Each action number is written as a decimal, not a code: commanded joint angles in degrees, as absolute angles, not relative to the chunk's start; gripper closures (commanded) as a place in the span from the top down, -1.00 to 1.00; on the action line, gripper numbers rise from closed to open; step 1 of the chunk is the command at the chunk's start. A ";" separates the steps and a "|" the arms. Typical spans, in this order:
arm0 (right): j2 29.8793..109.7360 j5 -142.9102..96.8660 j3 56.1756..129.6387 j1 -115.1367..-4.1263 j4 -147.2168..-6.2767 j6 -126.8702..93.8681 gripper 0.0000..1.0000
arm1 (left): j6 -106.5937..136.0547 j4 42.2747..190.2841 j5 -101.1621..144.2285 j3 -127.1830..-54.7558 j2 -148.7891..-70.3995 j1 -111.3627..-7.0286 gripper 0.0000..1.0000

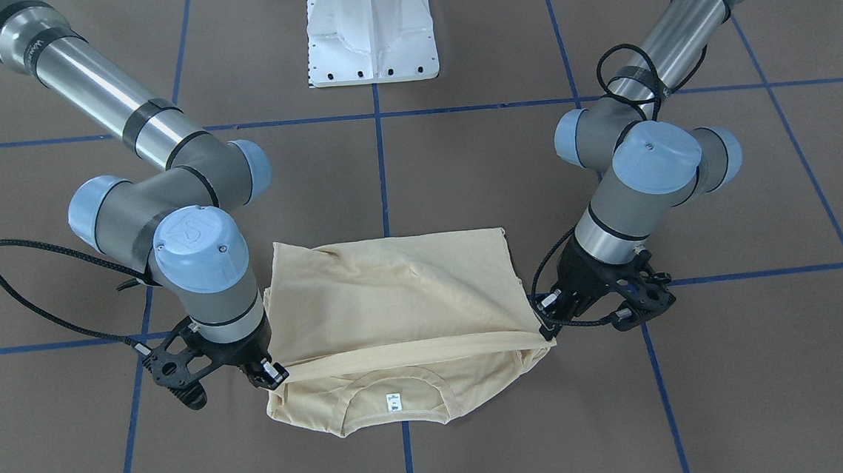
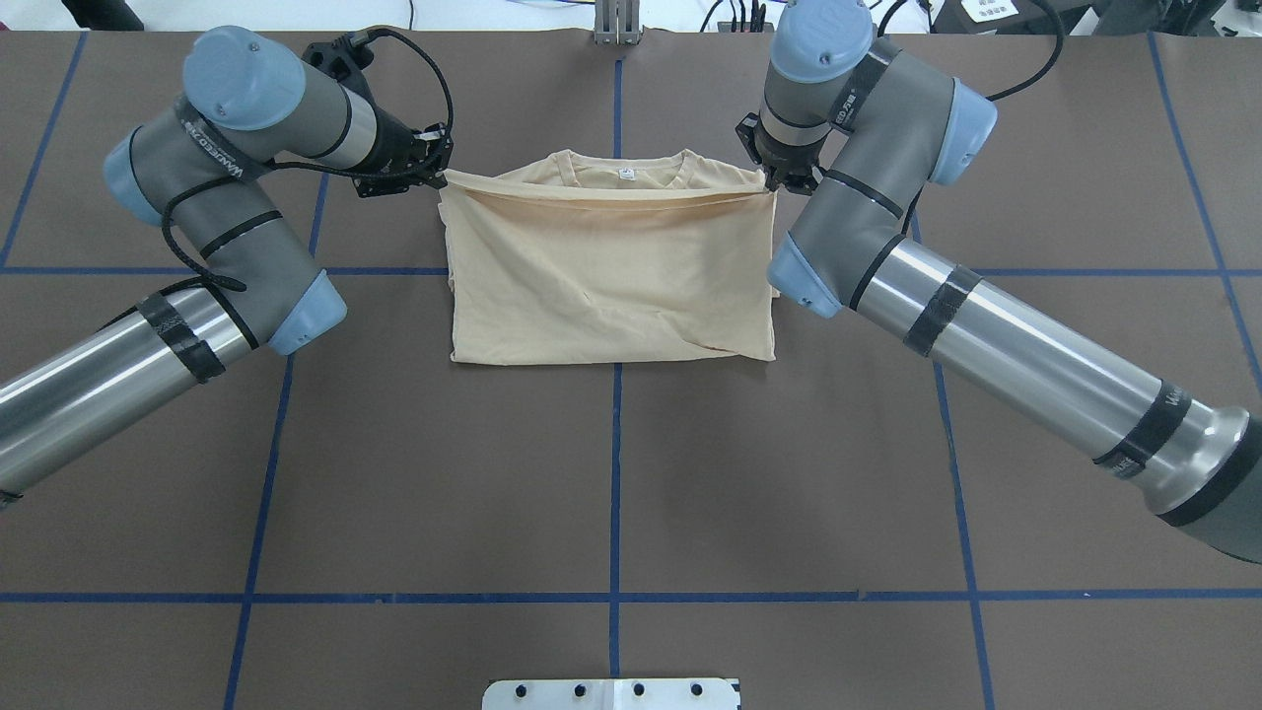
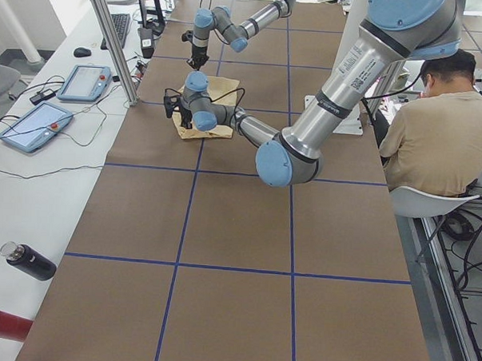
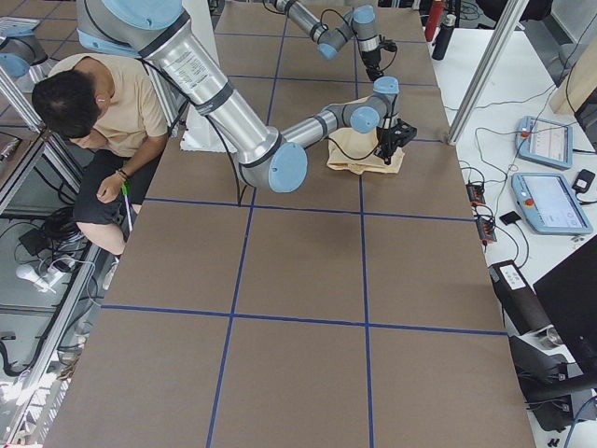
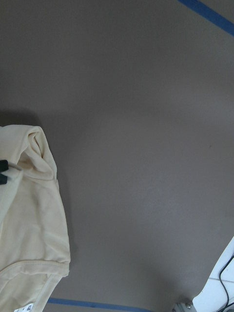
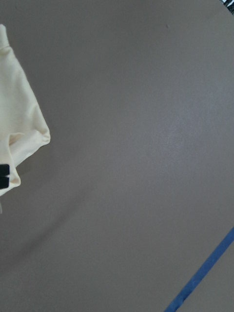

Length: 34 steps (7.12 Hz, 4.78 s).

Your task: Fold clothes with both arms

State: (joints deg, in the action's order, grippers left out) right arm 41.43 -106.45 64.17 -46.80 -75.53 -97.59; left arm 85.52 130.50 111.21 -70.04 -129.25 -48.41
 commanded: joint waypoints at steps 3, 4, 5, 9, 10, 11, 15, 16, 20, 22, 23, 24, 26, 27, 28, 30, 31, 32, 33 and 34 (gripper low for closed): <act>39.47 -102.93 58.10 -46.76 -71.81 -95.28 -1.00 | 85.43 135.87 109.95 -63.55 -131.22 -48.25 -1.00; 38.77 -102.92 57.05 -46.58 -71.72 -94.84 -1.00 | 85.43 135.88 109.95 -62.94 -131.22 -48.25 -0.94; 38.41 -102.83 56.87 -46.58 -71.72 -94.83 -1.00 | 85.43 135.88 109.95 -62.84 -131.22 -48.25 -0.63; 37.52 -101.07 61.75 -46.93 -72.24 -95.45 0.98 | 85.17 138.16 110.04 -63.28 -130.96 -49.82 0.24; 43.36 -101.34 72.23 -46.59 -75.03 -96.32 0.98 | 81.51 138.08 110.47 -63.98 -130.52 -51.40 0.24; 53.25 -101.08 88.08 -43.88 -76.80 -99.72 0.98 | 80.52 138.08 110.57 -64.33 -130.00 -51.94 0.24; 66.62 -81.87 104.15 -27.63 -77.52 -109.94 0.98 | 80.33 138.16 110.57 -64.68 -128.94 -51.94 0.27; 66.19 -79.39 102.06 -26.12 -77.35 -110.21 0.98 | 80.33 138.16 110.57 -64.77 -128.33 -51.94 0.28; 65.74 -78.40 98.01 -24.52 -76.99 -111.00 0.68 | 80.42 138.16 110.57 -64.69 -128.14 -51.86 0.29; 65.66 -78.40 97.91 -25.31 -76.99 -111.27 0.32 | 80.42 138.16 110.48 -64.69 -127.71 -51.59 0.29; 65.22 -78.40 97.91 -25.75 -76.99 -111.27 0.26 | 80.42 139.38 110.48 -64.51 -127.18 -51.59 0.29; 65.13 -78.40 98.00 -26.01 -77.08 -111.27 -0.38 | 80.42 139.57 110.48 -64.51 -127.18 -51.59 0.29; 65.04 -78.66 98.00 -26.02 -76.91 -111.18 -1.00 | 80.42 139.66 110.48 -64.60 -126.83 -51.59 0.29; 64.95 -78.66 98.00 -26.02 -76.82 -111.18 -1.00 | 80.42 139.66 110.39 -64.60 -126.83 -51.50 0.29; 64.95 -78.84 98.17 -26.10 -76.82 -111.09 -1.00 | 80.42 139.66 110.39 -64.60 -126.83 -51.50 0.29; 64.95 -79.19 98.52 -26.54 -76.82 -110.83 -1.00 | 80.42 139.75 110.39 -64.60 -126.83 -51.50 0.29; 65.04 -79.45 99.57 -26.80 -76.90 -110.83 -1.00 | 80.42 139.75 110.39 -64.60 -126.83 -51.42 0.29; 65.65 -81.11 101.76 -26.98 -77.51 -110.83 -1.00 | 80.42 139.75 110.39 -64.69 -126.83 -51.50 0.29; 67.22 -81.38 103.43 -27.16 -78.04 -111.00 -1.00 | 80.33 139.83 110.48 -64.95 -126.83 -51.50 0.29; 69.06 -81.39 106.06 -26.81 -79.96 -111.27 -1.00 | 80.33 139.75 111.17 -67.39 -125.52 -51.50 0.29</act>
